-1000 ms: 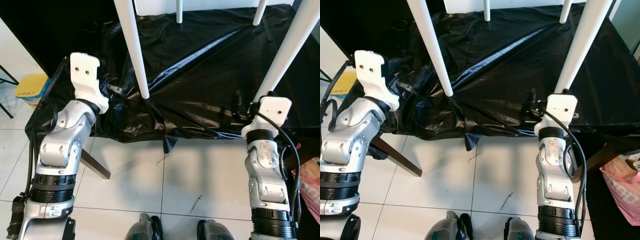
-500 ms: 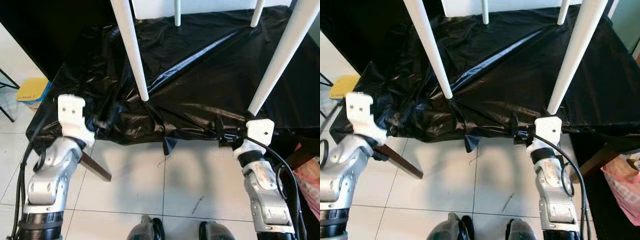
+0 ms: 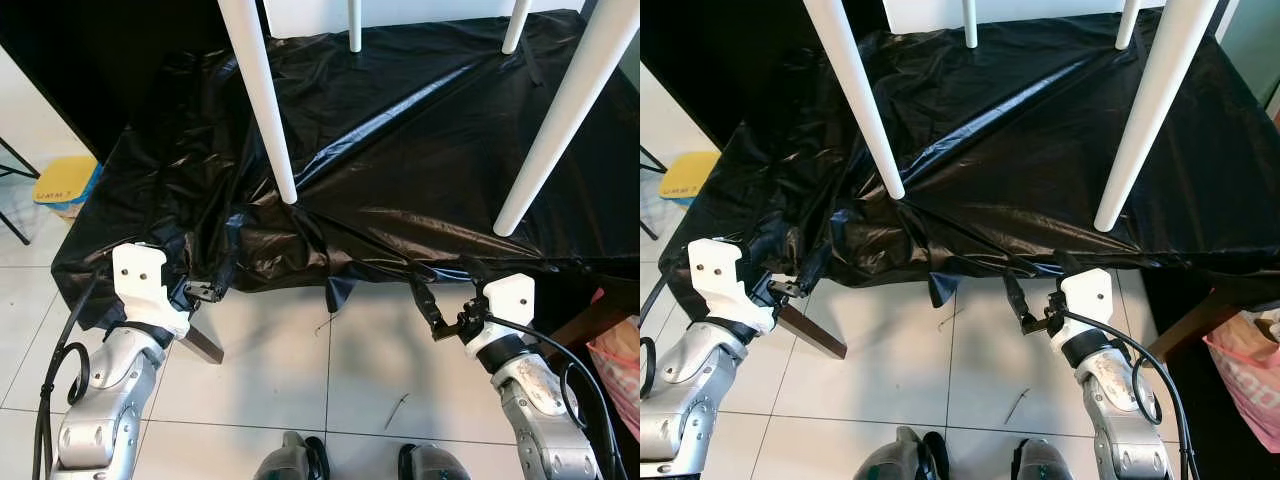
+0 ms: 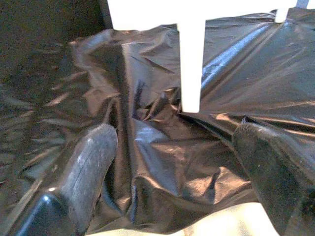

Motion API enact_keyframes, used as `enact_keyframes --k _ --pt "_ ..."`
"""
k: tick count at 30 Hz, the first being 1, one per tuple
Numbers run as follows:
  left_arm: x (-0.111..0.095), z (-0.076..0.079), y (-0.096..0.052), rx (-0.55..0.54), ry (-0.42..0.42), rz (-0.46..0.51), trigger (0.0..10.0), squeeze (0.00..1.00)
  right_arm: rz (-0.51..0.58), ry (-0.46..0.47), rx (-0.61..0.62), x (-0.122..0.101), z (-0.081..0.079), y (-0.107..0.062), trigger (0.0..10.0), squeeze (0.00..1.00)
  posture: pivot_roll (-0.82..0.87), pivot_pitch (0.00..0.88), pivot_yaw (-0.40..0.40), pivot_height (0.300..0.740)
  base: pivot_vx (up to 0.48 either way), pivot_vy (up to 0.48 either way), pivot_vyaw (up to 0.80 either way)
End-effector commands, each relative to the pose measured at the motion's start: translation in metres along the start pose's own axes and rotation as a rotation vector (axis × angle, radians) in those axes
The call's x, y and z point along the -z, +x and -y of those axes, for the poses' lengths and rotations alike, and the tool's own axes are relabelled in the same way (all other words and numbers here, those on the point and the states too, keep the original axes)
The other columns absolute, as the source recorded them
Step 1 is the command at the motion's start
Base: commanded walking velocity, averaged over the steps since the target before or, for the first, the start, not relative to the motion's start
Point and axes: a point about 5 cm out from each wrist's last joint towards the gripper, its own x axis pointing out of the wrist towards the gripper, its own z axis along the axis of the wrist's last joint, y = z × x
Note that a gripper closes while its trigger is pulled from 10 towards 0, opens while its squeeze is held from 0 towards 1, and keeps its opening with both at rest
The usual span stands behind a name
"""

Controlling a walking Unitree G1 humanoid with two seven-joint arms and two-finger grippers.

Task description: Building children table

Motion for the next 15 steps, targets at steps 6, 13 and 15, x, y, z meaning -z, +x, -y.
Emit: enact_keyframes --k 6,13,15 --pt "0.051 0.027 -0.032 0.173 0.021 -0.143 10.0 0.0 -0.158 0.018 -0.06 0.043 -0.003 -0.024 10.0 0.0 -0.05 0.135 0.089 0.74 0.0 0.0 0.0" --pt "0.096 0.033 -0.045 0.112 -0.121 -0.284 10.0 0.0 -0.254 0.055 -0.025 0.073 -0.006 -0.032 10.0 0.0 -0.05 0.112 0.086 0.74 0.0 0.0 0.0" --pt "0.1 0.034 -0.046 0.108 -0.122 -0.295 10.0 0.0 -0.26 0.057 -0.023 0.075 -0.006 -0.033 10.0 0.0 -0.05 0.112 0.086 0.74 0.0 0.0 0.0"
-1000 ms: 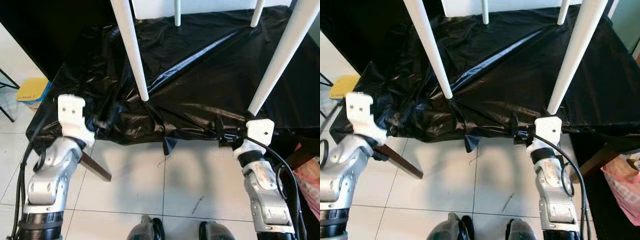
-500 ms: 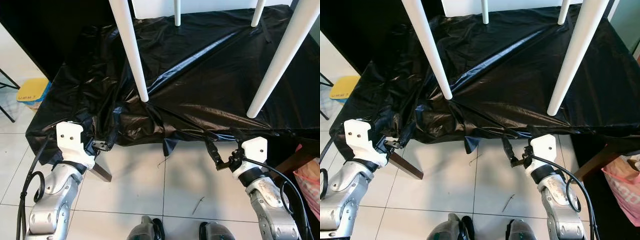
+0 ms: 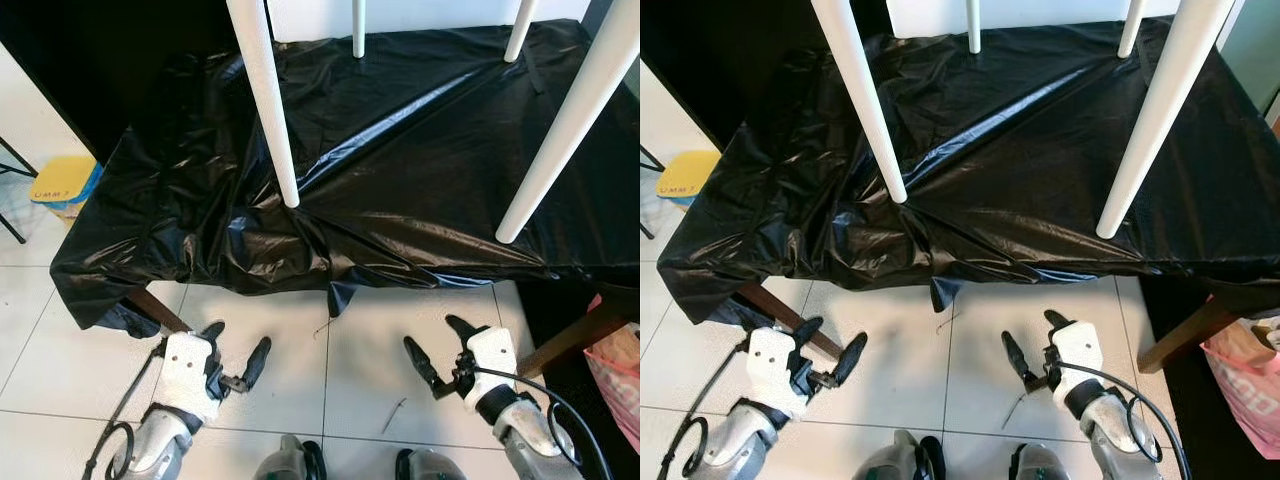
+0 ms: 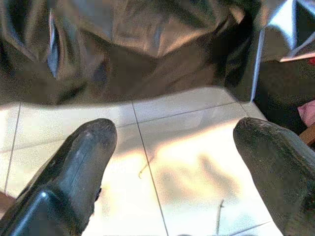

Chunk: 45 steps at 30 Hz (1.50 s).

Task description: Building children table

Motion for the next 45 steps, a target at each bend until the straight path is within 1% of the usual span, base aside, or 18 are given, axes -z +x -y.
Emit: enact_keyframes --k 1,8,11,12,13,16,25,26,27,28,30,31,40,41,42,43,44,45 --pt "0.017 -0.001 -0.003 -0.011 -0.001 -0.058 10.0 0.0 -0.034 0.011 0.005 0.011 -0.002 -0.002 10.0 0.0 -0.05 0.106 0.085 0.74 0.0 0.0 0.0" --pt "0.035 0.0 0.0 -0.017 -0.023 -0.078 10.0 0.0 -0.054 0.013 0.025 0.024 0.0 -0.002 10.0 0.0 -0.06 0.096 0.086 0.74 0.0 0.0 0.0" --pt "0.053 -0.001 0.011 -0.048 -0.087 -0.124 10.0 0.0 -0.124 0.041 0.1 0.044 0.007 -0.001 10.0 0.0 -0.07 0.085 0.084 0.74 0.0 0.0 0.0" --pt "0.059 -0.001 0.017 -0.065 -0.09 -0.137 7.4 0.0 -0.169 0.07 0.14 0.055 0.01 -0.001 5.1 0.0 -0.07 0.086 0.084 0.74 0.0 0.0 0.0" --pt "0.067 -0.001 0.022 -0.081 -0.096 -0.161 0.0 0.0 -0.214 0.092 0.173 0.066 0.011 -0.003 0.0 0.0 -0.07 0.083 0.087 0.74 0.0 0.0 0.0" --pt "0.074 -0.002 0.023 -0.097 -0.105 -0.183 0.0 0.0 -0.247 0.101 0.195 0.074 0.012 -0.005 0.0 0.0 -0.07 0.081 0.085 0.74 0.0 0.0 0.0" --pt "0.139 0.006 0.006 -0.237 -0.166 -0.646 0.0 0.0 -0.67 0.18 0.355 0.132 0.01 -0.035 0.0 0.0 -0.08 0.048 0.061 0.74 0.0 0.0 0.0" --pt "0.141 0.008 0.006 -0.243 -0.17 -0.666 3.9 0.0 -0.704 0.182 0.365 0.136 0.009 -0.039 3.7 0.0 -0.09 0.047 0.059 0.74 0.0 0.0 0.0" --pt "0.142 0.009 0.006 -0.245 -0.175 -0.674 10.0 0.0 -0.733 0.182 0.373 0.139 0.007 -0.043 7.1 0.0 -0.09 0.046 0.058 0.74 0.0 0.0 0.0" --pt "0.142 0.01 0.007 -0.248 -0.183 -0.681 10.0 0.0 -0.758 0.187 0.381 0.142 0.005 -0.047 10.0 0.0 -0.1 0.045 0.058 0.74 0.0 0.0 0.0" --pt "0.141 0.015 0.014 -0.253 -0.217 -0.674 10.0 0.0 -0.814 0.237 0.409 0.149 0.0 -0.055 10.0 0.02 -0.1 0.04 0.058 0.74 0.0 0.0 0.0" --pt "0.141 0.016 0.015 -0.25 -0.211 -0.677 10.0 1.0 -0.816 0.242 0.415 0.149 0.0 -0.055 10.0 1.0 -0.11 0.038 0.059 0.74 0.0 0.0 0.0" --pt "0.144 0.028 0.017 -0.227 -0.199 -0.706 10.0 1.0 -0.838 0.246 0.448 0.149 -0.002 -0.051 10.0 1.0 -0.11 0.004 0.05 0.74 0.0 0.0 0.0" --pt "0.145 0.03 0.016 -0.219 -0.185 -0.718 10.0 0.65 -0.85 0.244 0.433 0.15 -0.005 -0.049 10.0 1.0 -0.11 0.0 0.048 0.74 0.0 0.0 0.0" --pt "0.146 0.032 0.017 -0.212 -0.182 -0.722 10.0 0.0 -0.858 0.235 0.414 0.15 -0.008 -0.048 10.0 0.22 -0.11 0.0 0.047 0.74 0.0 0.0 0.0" --pt "0.146 0.033 0.018 -0.207 -0.183 -0.721 10.0 0.0 -0.86 0.229 0.406 0.15 -0.009 -0.047 10.0 0.22 -0.11 0.0 0.047 0.74 0.0 0.0 0.0" --pt "0.145 0.036 0.019 -0.186 -0.175 -0.721 10.0 0.0 -0.863 0.224 0.394 0.15 -0.011 -0.046 10.0 0.0 -0.11 0.0 0.045 0.74 0.0 0.0 0.0" --pt "0.145 0.042 0.022 -0.147 -0.145 -0.728 10.0 0.0 -0.87 0.214 0.369 0.15 -0.014 -0.044 10.0 0.0 -0.11 0.0 0.047 0.74 0.0 0.0 0.0"
